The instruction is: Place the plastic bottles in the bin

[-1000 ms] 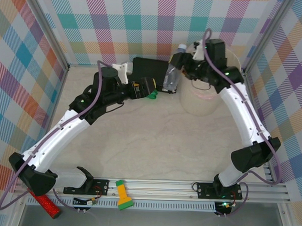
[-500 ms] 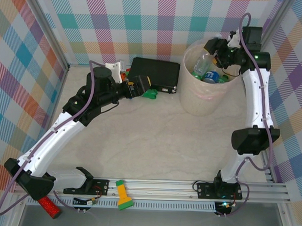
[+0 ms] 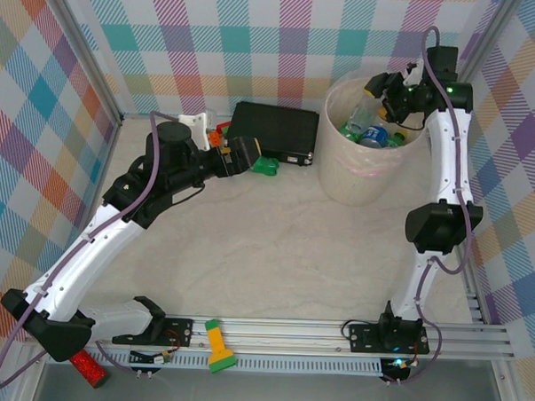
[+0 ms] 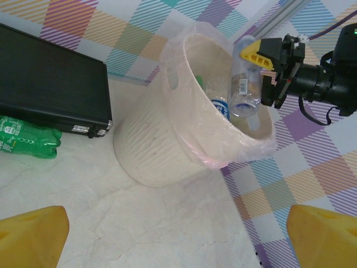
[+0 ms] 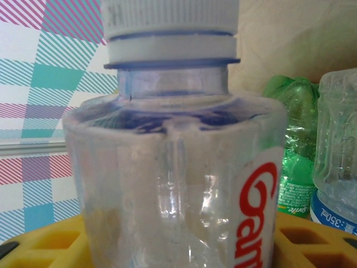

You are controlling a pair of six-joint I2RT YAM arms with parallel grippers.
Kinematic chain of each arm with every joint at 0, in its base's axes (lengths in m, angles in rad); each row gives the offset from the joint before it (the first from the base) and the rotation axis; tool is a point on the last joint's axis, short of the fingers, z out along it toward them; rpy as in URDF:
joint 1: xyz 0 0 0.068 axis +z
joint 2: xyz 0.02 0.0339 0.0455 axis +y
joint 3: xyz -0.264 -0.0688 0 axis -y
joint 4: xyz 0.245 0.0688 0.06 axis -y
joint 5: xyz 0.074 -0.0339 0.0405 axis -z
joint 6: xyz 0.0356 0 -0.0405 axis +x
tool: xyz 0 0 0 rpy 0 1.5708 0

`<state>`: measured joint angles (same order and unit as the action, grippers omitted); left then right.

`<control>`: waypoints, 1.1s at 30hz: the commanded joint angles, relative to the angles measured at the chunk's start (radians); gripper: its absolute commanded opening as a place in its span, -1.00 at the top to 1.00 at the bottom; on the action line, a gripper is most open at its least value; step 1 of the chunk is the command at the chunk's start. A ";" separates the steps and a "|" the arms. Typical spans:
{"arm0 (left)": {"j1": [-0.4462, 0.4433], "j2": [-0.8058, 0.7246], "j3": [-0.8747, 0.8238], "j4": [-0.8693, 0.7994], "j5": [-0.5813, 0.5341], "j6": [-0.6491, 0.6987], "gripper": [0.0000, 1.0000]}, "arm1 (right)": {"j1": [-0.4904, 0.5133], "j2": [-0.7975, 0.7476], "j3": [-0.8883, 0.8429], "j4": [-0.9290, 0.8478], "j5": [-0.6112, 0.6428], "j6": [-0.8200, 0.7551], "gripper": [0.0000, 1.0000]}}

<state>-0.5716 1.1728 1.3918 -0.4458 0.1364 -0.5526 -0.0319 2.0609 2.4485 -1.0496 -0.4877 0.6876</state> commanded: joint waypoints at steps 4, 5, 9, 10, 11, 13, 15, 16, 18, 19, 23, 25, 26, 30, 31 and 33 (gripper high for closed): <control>0.010 -0.018 -0.010 -0.005 -0.012 0.023 -0.99 | 0.003 0.021 0.036 -0.022 -0.019 -0.013 -0.19; 0.010 -0.018 -0.009 -0.005 -0.012 0.023 -0.99 | 0.003 0.021 0.038 -0.026 -0.020 -0.016 -0.21; 0.010 -0.012 -0.010 0.000 -0.009 0.020 -0.99 | 0.003 0.011 0.041 -0.045 -0.010 -0.031 -0.37; 0.010 -0.010 -0.011 0.002 -0.009 0.019 -0.99 | 0.002 0.007 0.040 -0.044 -0.012 -0.036 -0.38; 0.011 -0.010 -0.010 0.002 -0.008 0.018 -0.99 | 0.003 0.004 0.040 -0.044 -0.012 -0.037 -0.39; 0.011 -0.009 -0.012 0.005 -0.008 0.016 -0.99 | 0.002 -0.005 0.040 -0.043 -0.008 -0.037 -0.54; 0.012 -0.010 -0.011 0.005 -0.008 0.015 -0.99 | 0.001 -0.014 0.043 -0.038 -0.007 -0.037 -0.56; 0.012 -0.011 -0.014 0.006 -0.008 0.014 -0.99 | 0.001 -0.019 0.045 -0.038 -0.003 -0.037 -0.56; 0.011 -0.013 -0.016 0.007 -0.007 0.014 -0.99 | 0.001 -0.027 0.054 -0.043 0.012 -0.042 -0.93; 0.010 -0.014 -0.018 0.007 -0.008 0.013 -0.99 | 0.001 -0.032 0.056 -0.042 0.013 -0.043 -0.98; 0.012 -0.016 -0.025 -0.002 -0.015 0.015 -0.99 | 0.000 -0.055 0.070 -0.040 0.012 -0.049 -0.98; 0.012 -0.015 -0.029 -0.008 -0.017 0.016 -0.99 | 0.001 -0.076 0.069 -0.031 0.011 -0.051 -0.98; 0.012 -0.012 -0.031 -0.010 -0.018 0.016 -0.99 | 0.001 -0.087 0.070 -0.026 0.012 -0.050 -0.98; 0.017 0.002 -0.046 -0.011 -0.020 0.015 -0.99 | 0.000 -0.136 0.068 -0.013 0.007 -0.058 -0.98; 0.020 0.010 -0.050 -0.013 -0.021 0.014 -0.99 | 0.003 -0.152 0.063 -0.009 0.002 -0.060 -0.98; 0.028 0.027 -0.053 -0.021 -0.023 0.011 -0.99 | 0.004 -0.183 0.044 0.000 -0.007 -0.062 -0.98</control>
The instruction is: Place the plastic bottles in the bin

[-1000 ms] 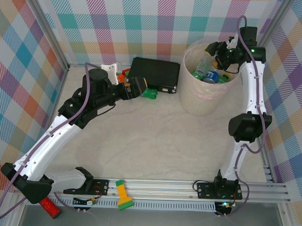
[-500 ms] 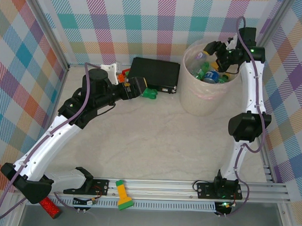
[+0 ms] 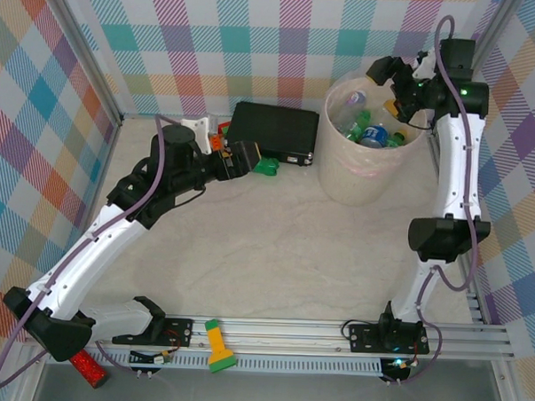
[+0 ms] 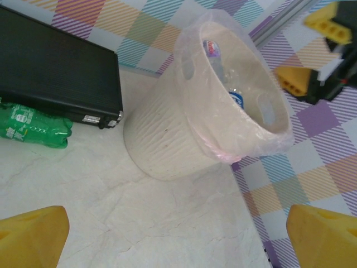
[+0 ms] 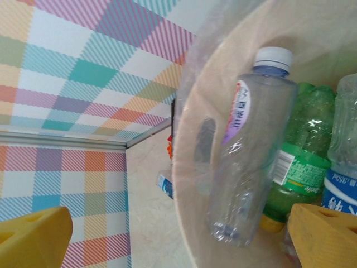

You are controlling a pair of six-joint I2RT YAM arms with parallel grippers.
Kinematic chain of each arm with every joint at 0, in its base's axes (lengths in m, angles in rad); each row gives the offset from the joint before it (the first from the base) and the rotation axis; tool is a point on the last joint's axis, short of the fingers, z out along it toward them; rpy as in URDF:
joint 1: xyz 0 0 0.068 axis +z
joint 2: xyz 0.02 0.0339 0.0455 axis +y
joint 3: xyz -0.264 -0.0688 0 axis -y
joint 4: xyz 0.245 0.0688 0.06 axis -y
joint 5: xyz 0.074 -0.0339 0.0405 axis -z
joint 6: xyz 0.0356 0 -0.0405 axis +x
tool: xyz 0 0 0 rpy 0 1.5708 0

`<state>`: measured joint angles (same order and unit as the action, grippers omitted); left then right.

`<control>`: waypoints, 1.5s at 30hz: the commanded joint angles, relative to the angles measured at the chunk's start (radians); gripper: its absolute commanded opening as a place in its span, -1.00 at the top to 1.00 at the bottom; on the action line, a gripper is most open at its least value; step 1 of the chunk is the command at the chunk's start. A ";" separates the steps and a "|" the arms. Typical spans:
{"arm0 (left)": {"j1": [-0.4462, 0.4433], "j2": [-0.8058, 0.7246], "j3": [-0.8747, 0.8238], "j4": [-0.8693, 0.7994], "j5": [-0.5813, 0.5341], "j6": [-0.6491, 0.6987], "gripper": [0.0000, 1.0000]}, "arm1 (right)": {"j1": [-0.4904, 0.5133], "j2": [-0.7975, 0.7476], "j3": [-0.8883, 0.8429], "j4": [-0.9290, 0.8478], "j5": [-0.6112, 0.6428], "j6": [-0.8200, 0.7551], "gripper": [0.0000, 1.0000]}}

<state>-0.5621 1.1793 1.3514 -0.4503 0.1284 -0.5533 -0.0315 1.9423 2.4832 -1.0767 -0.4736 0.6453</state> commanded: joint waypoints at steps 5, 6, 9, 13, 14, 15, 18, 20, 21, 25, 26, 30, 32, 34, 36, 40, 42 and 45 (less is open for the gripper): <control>0.054 0.091 -0.023 -0.035 -0.011 0.004 -0.99 | 0.035 -0.182 -0.110 0.078 -0.017 -0.046 -0.98; 0.063 0.111 -0.024 -0.042 -0.018 -0.001 -0.99 | 0.043 -0.208 -0.141 0.089 -0.017 -0.050 -0.98; 0.096 0.172 -0.019 -0.053 -0.036 -0.018 -0.99 | 0.079 -0.276 -0.223 0.100 0.000 -0.074 -0.98; 0.146 0.275 -0.005 -0.072 -0.050 -0.068 -1.00 | 0.142 -0.368 -0.340 0.115 0.055 -0.108 -0.98; 0.157 0.297 -0.003 -0.073 -0.060 -0.079 -0.98 | 0.156 -0.388 -0.367 0.120 0.070 -0.110 -0.98; 0.167 0.322 -0.001 -0.073 -0.068 -0.089 -0.95 | 0.173 -0.413 -0.403 0.132 0.079 -0.112 -0.98; 0.195 0.388 0.011 -0.078 -0.112 -0.114 -0.86 | 0.209 -0.470 -0.488 0.160 0.098 -0.110 -0.98; 0.218 0.431 0.025 -0.080 -0.137 -0.130 -0.82 | 0.227 -0.496 -0.525 0.167 0.113 -0.111 -0.98; 0.230 0.455 0.035 -0.085 -0.157 -0.139 -0.79 | 0.233 -0.507 -0.539 0.167 0.118 -0.116 -0.98; 0.286 0.554 0.081 -0.109 -0.201 -0.190 -0.78 | 0.243 -0.531 -0.556 0.150 0.138 -0.131 -0.98; 0.295 0.574 0.090 -0.109 -0.209 -0.198 -0.78 | 0.243 -0.535 -0.558 0.149 0.140 -0.134 -0.98; 0.323 0.670 0.145 -0.114 -0.242 -0.217 -0.78 | 0.246 -0.542 -0.564 0.147 0.141 -0.134 -0.97; 0.334 0.711 0.177 -0.123 -0.267 -0.223 -0.78 | 0.247 -0.541 -0.560 0.143 0.142 -0.134 -0.98; 0.345 0.752 0.211 -0.127 -0.286 -0.234 -0.78 | 0.249 -0.540 -0.560 0.143 0.144 -0.134 -0.98; 0.356 0.793 0.251 -0.134 -0.295 -0.238 -0.78 | 0.250 -0.539 -0.559 0.142 0.148 -0.132 -0.98; 0.363 0.880 0.342 -0.135 -0.303 -0.235 -0.78 | 0.252 -0.532 -0.556 0.143 0.155 -0.132 -0.98; 0.363 0.919 0.383 -0.133 -0.305 -0.232 -0.78 | 0.252 -0.528 -0.553 0.142 0.158 -0.131 -0.98; 0.363 0.980 0.444 -0.135 -0.301 -0.229 -0.76 | 0.252 -0.523 -0.549 0.142 0.163 -0.132 -0.98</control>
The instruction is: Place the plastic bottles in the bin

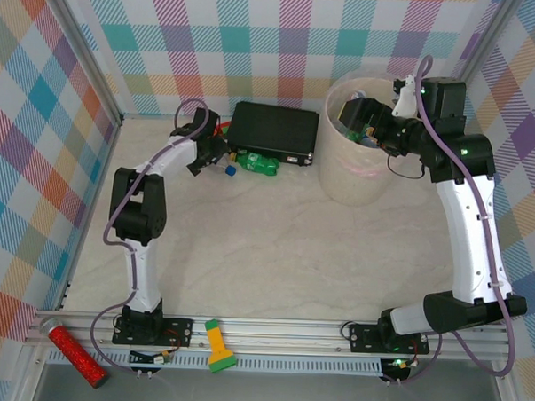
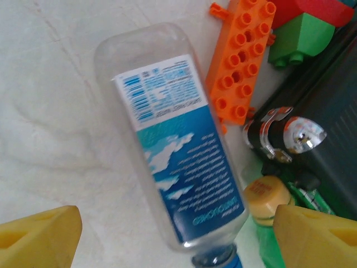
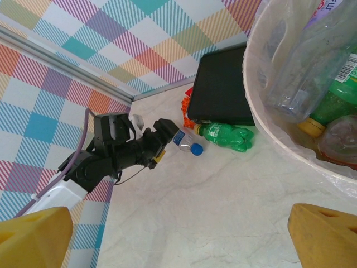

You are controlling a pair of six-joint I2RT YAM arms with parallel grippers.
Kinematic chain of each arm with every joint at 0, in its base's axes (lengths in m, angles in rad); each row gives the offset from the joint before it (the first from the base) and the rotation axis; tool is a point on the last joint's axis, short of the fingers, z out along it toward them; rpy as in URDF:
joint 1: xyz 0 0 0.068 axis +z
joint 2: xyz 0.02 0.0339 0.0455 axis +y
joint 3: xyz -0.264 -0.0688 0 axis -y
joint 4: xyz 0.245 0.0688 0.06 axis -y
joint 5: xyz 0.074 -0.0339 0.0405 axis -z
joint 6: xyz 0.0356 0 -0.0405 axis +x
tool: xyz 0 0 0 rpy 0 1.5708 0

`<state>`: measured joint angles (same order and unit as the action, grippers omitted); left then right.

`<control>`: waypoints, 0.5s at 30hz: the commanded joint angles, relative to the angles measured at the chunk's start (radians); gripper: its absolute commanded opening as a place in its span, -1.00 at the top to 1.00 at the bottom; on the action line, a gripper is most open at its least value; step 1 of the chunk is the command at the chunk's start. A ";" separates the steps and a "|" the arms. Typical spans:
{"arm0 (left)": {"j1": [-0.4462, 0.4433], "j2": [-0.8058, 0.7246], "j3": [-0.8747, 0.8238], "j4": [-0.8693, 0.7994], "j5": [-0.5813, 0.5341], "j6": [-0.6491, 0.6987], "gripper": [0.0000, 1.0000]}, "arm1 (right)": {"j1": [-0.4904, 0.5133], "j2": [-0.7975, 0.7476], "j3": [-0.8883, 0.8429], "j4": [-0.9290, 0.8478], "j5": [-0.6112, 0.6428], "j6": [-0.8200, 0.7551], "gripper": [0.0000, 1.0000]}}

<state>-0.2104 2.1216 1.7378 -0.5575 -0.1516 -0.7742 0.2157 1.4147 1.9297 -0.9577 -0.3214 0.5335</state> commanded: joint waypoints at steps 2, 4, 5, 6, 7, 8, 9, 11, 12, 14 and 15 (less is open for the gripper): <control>0.011 0.080 0.095 -0.043 -0.016 -0.013 -0.72 | 0.006 0.007 0.005 0.022 0.014 -0.018 -0.98; 0.011 0.107 0.116 -0.051 -0.009 -0.017 -0.66 | 0.007 0.010 0.005 0.024 0.017 -0.018 -0.98; 0.011 0.116 0.117 -0.053 -0.006 -0.024 -0.65 | 0.007 0.010 0.005 0.027 0.019 -0.017 -0.97; 0.011 0.121 0.117 -0.054 -0.006 -0.028 -0.60 | 0.007 0.010 0.006 0.026 0.021 -0.018 -0.98; 0.011 0.126 0.117 -0.056 -0.010 -0.031 -0.56 | 0.007 0.012 0.006 0.027 0.024 -0.017 -0.98; 0.011 0.129 0.112 -0.058 -0.011 -0.034 -0.54 | 0.007 0.012 0.005 0.028 0.025 -0.017 -0.98; 0.011 0.132 0.111 -0.059 -0.014 -0.036 -0.54 | 0.007 0.012 0.005 0.028 0.027 -0.017 -0.98; 0.011 0.139 0.103 -0.056 -0.010 -0.039 -0.53 | 0.007 0.016 0.003 0.033 0.028 -0.018 -0.98; 0.011 0.143 0.103 -0.057 -0.007 -0.040 -0.52 | 0.007 0.018 0.001 0.036 0.026 -0.018 -0.98; 0.011 0.151 0.103 -0.056 -0.002 -0.040 -0.42 | 0.008 0.022 -0.001 0.042 0.021 -0.012 -0.98; 0.012 0.151 0.101 -0.055 -0.001 -0.037 -0.36 | 0.009 0.026 -0.001 0.045 0.017 -0.012 -0.98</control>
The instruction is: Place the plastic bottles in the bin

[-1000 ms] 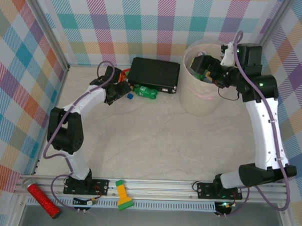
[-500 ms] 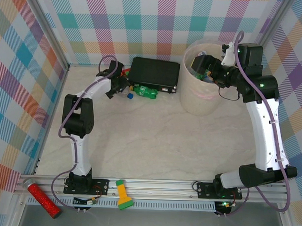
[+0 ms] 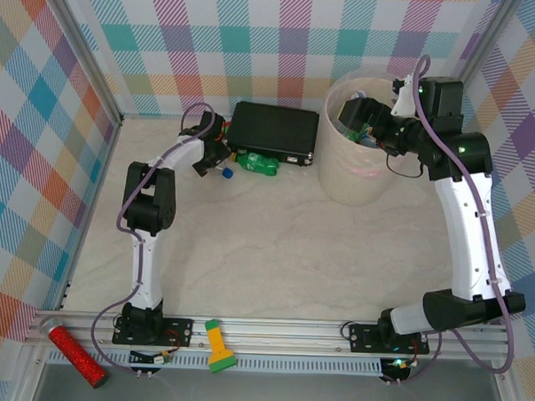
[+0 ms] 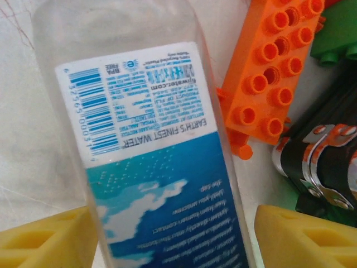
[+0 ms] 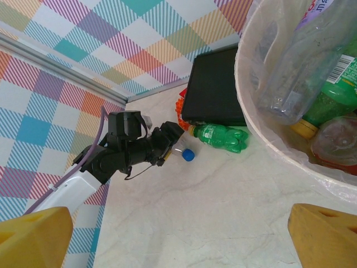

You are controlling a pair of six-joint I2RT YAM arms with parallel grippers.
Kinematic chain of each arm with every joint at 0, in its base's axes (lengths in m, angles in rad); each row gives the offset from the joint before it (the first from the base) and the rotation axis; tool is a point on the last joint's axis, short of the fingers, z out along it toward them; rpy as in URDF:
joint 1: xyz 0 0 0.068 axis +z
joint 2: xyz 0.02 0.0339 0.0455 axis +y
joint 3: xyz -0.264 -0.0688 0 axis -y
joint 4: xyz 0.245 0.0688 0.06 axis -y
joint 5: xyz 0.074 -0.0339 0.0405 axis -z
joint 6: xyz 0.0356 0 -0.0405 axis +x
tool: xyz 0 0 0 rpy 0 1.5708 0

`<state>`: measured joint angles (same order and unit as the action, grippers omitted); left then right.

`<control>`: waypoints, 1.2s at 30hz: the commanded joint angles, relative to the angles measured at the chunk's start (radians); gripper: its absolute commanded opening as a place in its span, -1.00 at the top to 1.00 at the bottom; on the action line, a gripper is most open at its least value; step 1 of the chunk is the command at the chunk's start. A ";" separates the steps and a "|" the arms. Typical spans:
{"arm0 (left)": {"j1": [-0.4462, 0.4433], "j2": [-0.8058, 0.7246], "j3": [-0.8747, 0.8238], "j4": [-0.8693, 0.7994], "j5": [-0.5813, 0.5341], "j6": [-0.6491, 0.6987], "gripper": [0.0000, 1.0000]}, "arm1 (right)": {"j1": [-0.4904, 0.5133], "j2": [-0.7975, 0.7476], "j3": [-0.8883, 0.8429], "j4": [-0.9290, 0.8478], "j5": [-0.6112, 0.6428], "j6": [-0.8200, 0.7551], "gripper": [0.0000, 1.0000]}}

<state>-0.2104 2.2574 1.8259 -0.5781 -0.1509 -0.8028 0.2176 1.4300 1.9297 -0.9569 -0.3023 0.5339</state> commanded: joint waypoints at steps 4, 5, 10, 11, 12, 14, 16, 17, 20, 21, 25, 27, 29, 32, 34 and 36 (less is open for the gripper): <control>0.013 -0.015 -0.008 -0.030 -0.009 0.002 -0.17 | 0.009 0.015 -0.001 0.052 -0.007 -0.011 -0.98; 0.013 -0.029 -0.019 -0.025 -0.008 0.005 -0.13 | 0.009 0.015 -0.005 0.053 -0.008 -0.010 -0.98; 0.013 -0.130 -0.111 0.019 0.022 0.020 -0.08 | 0.011 0.012 -0.024 0.072 -0.030 -0.008 -0.98; 0.013 -0.151 -0.130 0.031 0.034 0.022 -0.08 | 0.012 0.011 -0.028 0.077 -0.035 -0.007 -0.98; 0.011 -0.178 -0.157 0.048 0.053 0.027 -0.07 | 0.012 0.010 -0.032 0.085 -0.040 -0.004 -0.97; 0.011 -0.239 -0.210 0.084 0.090 0.037 -0.07 | 0.014 0.014 -0.036 0.093 -0.049 -0.001 -0.98; 0.008 -0.303 -0.264 0.127 0.135 0.051 -0.06 | 0.017 0.019 -0.035 0.099 -0.060 0.005 -0.98; 0.004 -0.333 -0.286 0.140 0.154 0.058 -0.06 | 0.019 0.022 -0.036 0.101 -0.070 0.009 -0.98; -0.018 -0.428 -0.340 0.177 0.199 0.106 -0.06 | 0.019 0.033 -0.038 0.118 -0.106 0.030 -0.98; -0.028 -0.458 -0.353 0.183 0.213 0.123 -0.06 | 0.019 0.037 -0.040 0.124 -0.124 0.036 -0.98; -0.078 -0.576 -0.398 0.225 0.273 0.193 -0.05 | 0.019 0.040 -0.069 0.195 -0.196 0.071 -0.98; -0.105 -0.631 -0.416 0.249 0.301 0.229 -0.05 | 0.019 0.040 -0.087 0.238 -0.232 0.097 -0.98; -0.134 -0.683 -0.438 0.281 0.328 0.252 -0.06 | 0.019 0.041 -0.109 0.300 -0.284 0.120 -0.97; -0.181 -0.751 -0.451 0.291 0.355 0.303 -0.06 | 0.022 0.054 -0.121 0.340 -0.326 0.146 -0.81; -0.217 -0.785 -0.443 0.291 0.356 0.348 -0.07 | 0.034 0.071 -0.112 0.326 -0.328 0.144 -0.71; -0.252 -0.810 -0.434 0.291 0.358 0.378 -0.06 | 0.055 0.091 -0.094 0.304 -0.327 0.135 -0.66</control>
<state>-0.4305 1.4971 1.3911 -0.3264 0.1753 -0.5137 0.2462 1.4975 1.8149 -0.6804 -0.5793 0.6594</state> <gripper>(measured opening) 0.534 0.836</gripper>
